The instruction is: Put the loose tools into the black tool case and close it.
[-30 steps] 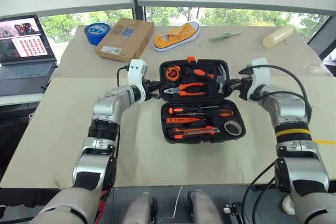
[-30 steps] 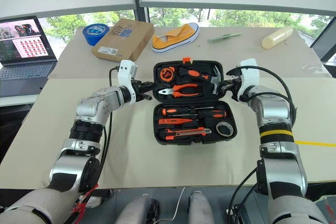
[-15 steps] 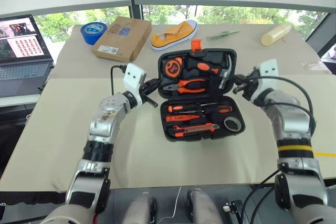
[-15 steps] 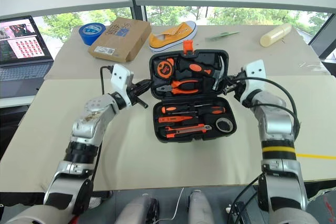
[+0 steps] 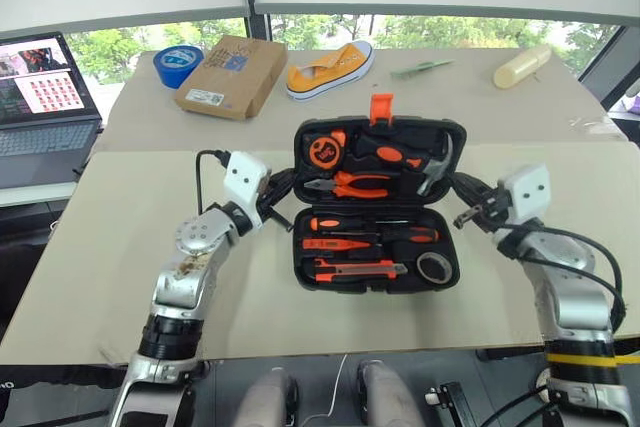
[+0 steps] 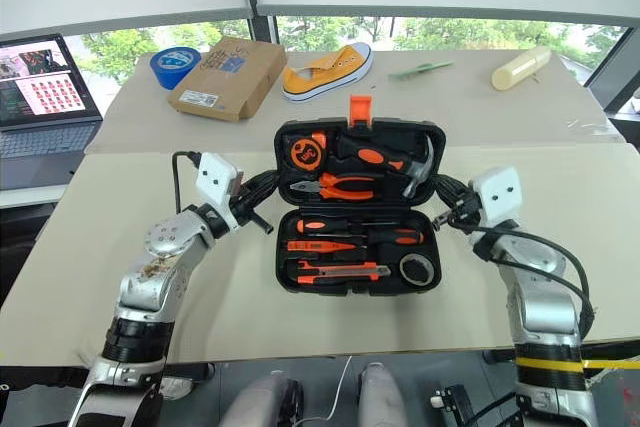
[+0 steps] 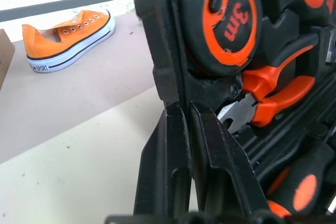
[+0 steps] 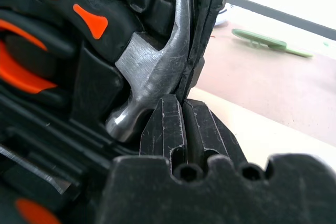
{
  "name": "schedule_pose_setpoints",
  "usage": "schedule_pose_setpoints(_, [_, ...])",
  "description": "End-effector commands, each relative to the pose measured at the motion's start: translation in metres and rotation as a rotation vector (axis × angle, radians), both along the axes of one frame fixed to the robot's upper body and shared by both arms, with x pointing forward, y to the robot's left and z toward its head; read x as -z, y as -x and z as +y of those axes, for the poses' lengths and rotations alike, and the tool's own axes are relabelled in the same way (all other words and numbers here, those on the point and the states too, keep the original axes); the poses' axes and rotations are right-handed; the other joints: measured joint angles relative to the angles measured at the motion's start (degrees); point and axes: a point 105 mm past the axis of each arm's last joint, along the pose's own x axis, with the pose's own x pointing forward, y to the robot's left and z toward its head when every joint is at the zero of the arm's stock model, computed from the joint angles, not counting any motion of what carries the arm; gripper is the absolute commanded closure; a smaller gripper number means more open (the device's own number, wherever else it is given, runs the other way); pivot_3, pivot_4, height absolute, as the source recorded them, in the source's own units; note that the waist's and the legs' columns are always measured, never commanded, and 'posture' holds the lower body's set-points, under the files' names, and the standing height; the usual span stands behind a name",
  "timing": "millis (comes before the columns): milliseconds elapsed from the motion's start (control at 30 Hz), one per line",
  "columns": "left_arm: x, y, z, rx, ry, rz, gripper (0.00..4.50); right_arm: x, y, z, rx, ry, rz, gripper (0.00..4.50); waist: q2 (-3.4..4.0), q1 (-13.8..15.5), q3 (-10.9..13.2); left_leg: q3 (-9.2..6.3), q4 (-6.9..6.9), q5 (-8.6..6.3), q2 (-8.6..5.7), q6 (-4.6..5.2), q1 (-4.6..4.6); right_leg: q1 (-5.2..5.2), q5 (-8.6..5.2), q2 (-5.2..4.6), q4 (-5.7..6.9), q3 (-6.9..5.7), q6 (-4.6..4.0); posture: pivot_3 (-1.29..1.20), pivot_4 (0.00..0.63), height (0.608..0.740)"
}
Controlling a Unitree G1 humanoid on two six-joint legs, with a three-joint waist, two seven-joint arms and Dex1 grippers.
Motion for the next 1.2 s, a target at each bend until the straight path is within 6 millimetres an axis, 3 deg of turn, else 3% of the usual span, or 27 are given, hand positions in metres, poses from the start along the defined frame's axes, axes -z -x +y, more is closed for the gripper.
schedule_pose_setpoints(33, [0.005,0.013,0.024,-0.075,0.006,0.030,3.18,-0.019,0.032,-0.013,-0.003,0.076,-0.103,4.50,0.02,0.15,-0.01,0.00,-0.01,-0.01,0.00,0.02,0.02,0.01,0.00,0.00,0.00,0.00,0.00,0.00,0.150,0.735])
schedule_pose_setpoints(167, [0.014,0.034,0.053,-0.154,0.014,0.099,1.74,0.002,0.068,-0.021,-0.007,0.070,0.009,4.50,0.01,1.21,-0.01,-0.02,0.11,-0.15,0.00,0.26,0.02,0.14,0.00,-0.05,0.00,-0.03,0.00,0.00,0.150,0.735])
schedule_pose_setpoints(267, [0.020,0.050,0.067,-0.177,-0.024,0.131,0.53,0.005,0.085,-0.023,-0.007,0.051,0.048,3.47,0.01,1.55,-0.01,-0.04,0.10,-0.36,0.05,0.59,0.27,0.47,-0.01,-0.06,-0.05,-0.05,0.00,0.00,0.150,0.735])
schedule_pose_setpoints(333, [0.024,0.055,0.078,-0.214,-0.029,0.155,0.00,0.005,0.094,-0.021,-0.026,0.040,0.069,2.82,0.02,1.44,0.00,-0.06,-0.02,-0.47,0.12,0.76,0.78,1.11,-0.03,-0.02,-0.61,-0.10,-0.03,0.00,0.150,0.735])
schedule_pose_setpoints(467, [0.024,0.055,0.079,-0.209,-0.033,0.167,0.00,0.013,0.102,-0.014,-0.051,0.052,0.102,1.51,0.00,1.55,0.01,-0.07,-0.02,-0.56,0.15,0.85,1.60,1.93,-0.07,-0.02,-0.76,-0.16,-0.09,0.00,0.150,0.735])
schedule_pose_setpoints(600, [0.020,0.051,0.081,-0.201,-0.052,0.165,0.00,0.031,0.122,-0.006,-0.153,0.142,0.222,0.09,0.02,1.46,0.00,-0.05,-0.06,-0.56,0.13,0.84,1.68,1.91,-0.12,0.00,-0.67,-0.13,-0.14,0.00,0.150,0.735])
schedule_pose_setpoints(633, [0.019,0.049,0.086,-0.199,-0.068,0.168,0.00,0.038,0.133,-0.010,-0.194,0.207,0.289,0.04,0.02,1.45,0.00,-0.06,-0.09,-0.56,0.15,0.84,1.69,1.91,-0.14,0.03,-0.69,-0.13,-0.17,0.00,0.150,0.735])
schedule_pose_setpoints(800, [0.010,0.029,0.092,-0.108,-0.162,0.186,0.00,0.046,0.166,-0.045,-0.343,0.396,0.538,0.04,-0.03,1.45,0.00,-0.04,-0.09,-0.57,0.19,0.86,1.77,2.00,-0.16,0.12,-0.72,-0.14,-0.21,0.00,0.150,0.735])
schedule_pose_setpoints(900, [0.007,0.014,0.082,0.001,-0.260,0.166,0.00,0.041,0.166,-0.045,-0.424,0.430,0.564,0.04,-0.15,1.59,0.03,-0.01,-0.08,-0.59,0.20,0.89,1.84,2.11,-0.17,0.12,-0.76,-0.15,-0.20,0.00,0.150,0.735])
schedule_pose_setpoints(1000, [0.001,-0.008,0.067,0.092,-0.334,0.115,0.00,0.043,0.163,-0.035,-0.506,0.434,0.589,0.85,-0.18,1.61,0.05,-0.02,-0.08,-0.59,0.20,0.89,1.85,2.09,-0.18,0.13,-0.73,-0.16,-0.20,0.00,0.150,0.735])
schedule_pose_setpoints(1133, [-0.002,-0.039,0.026,0.249,-0.443,0.043,1.12,0.055,0.154,-0.010,-0.613,0.470,0.590,2.16,-0.36,1.94,0.12,-0.05,-0.07,-0.56,0.16,0.84,1.76,2.08,-0.17,0.14,-0.75,-0.22,-0.21,0.00,0.150,0.735])
schedule_pose_setpoints(1200, [-0.001,-0.047,0.011,0.312,-0.481,0.018,1.97,0.059,0.150,-0.001,-0.642,0.478,0.579,2.94,-0.34,1.80,0.11,-0.03,0.00,-0.56,0.09,0.85,1.71,2.06,-0.16,0.09,-0.76,-0.19,-0.20,0.00,0.150,0.735])
